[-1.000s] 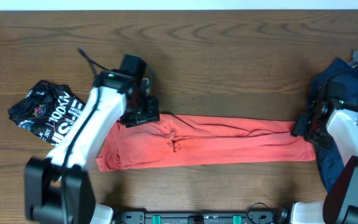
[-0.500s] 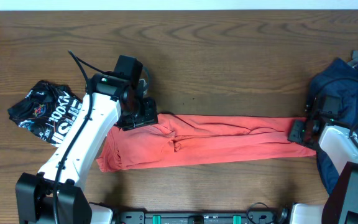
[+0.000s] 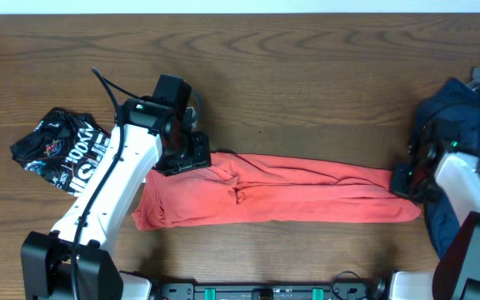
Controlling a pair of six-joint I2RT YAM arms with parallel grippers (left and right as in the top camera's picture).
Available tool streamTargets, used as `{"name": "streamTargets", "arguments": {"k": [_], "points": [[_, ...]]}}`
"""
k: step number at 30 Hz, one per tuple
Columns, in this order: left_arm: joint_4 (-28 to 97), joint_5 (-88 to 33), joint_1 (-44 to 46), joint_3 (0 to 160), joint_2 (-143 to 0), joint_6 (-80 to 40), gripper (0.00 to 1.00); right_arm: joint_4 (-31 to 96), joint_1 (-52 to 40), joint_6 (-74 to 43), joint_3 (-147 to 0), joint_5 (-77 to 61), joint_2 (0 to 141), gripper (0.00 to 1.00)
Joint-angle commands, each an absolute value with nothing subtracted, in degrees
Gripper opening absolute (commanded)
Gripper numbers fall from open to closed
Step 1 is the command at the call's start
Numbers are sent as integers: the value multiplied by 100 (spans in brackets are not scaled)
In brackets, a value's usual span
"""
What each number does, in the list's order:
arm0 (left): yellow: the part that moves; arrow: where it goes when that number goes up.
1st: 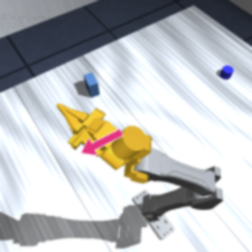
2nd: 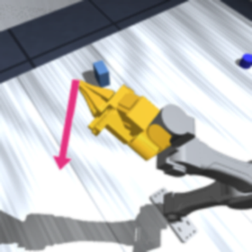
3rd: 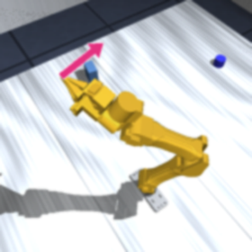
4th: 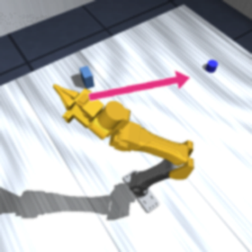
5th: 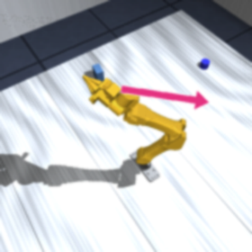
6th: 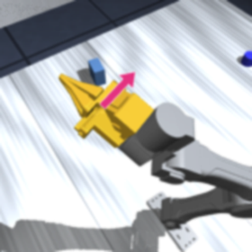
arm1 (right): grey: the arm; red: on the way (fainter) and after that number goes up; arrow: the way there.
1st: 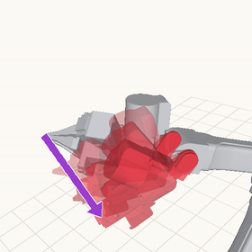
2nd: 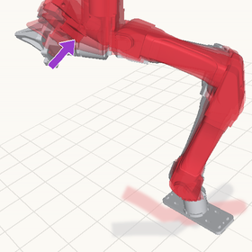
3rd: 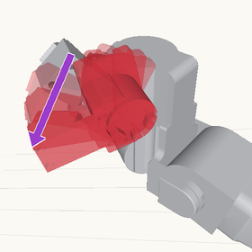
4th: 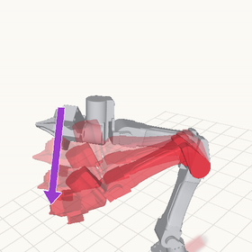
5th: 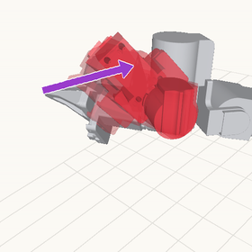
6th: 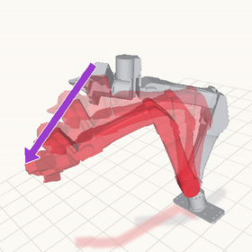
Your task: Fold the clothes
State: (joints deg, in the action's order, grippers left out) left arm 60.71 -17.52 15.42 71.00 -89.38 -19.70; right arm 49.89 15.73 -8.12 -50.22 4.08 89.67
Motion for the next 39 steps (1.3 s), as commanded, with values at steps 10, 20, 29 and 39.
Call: {"name": "streamTargets", "arguments": {"k": [10, 20, 29, 39], "points": [[6099, -1422, 1544, 7109, -8952, -2025, 60, 6777, 895, -1234, -6514, 176, 8947, 1], [6101, -1426, 1544, 7109, -8952, -2025, 64, 6820, -954, -2169, -6506, 141, 8947, 1], [6104, -1424, 1544, 7109, -8954, -2025, 65, 6434, -2386, -2635, -6506, 56, 8954, 2], [6104, -1424, 1544, 7109, -8954, -2025, 66, 5846, -3229, -2746, -6504, -338, 8997, 8]]}}
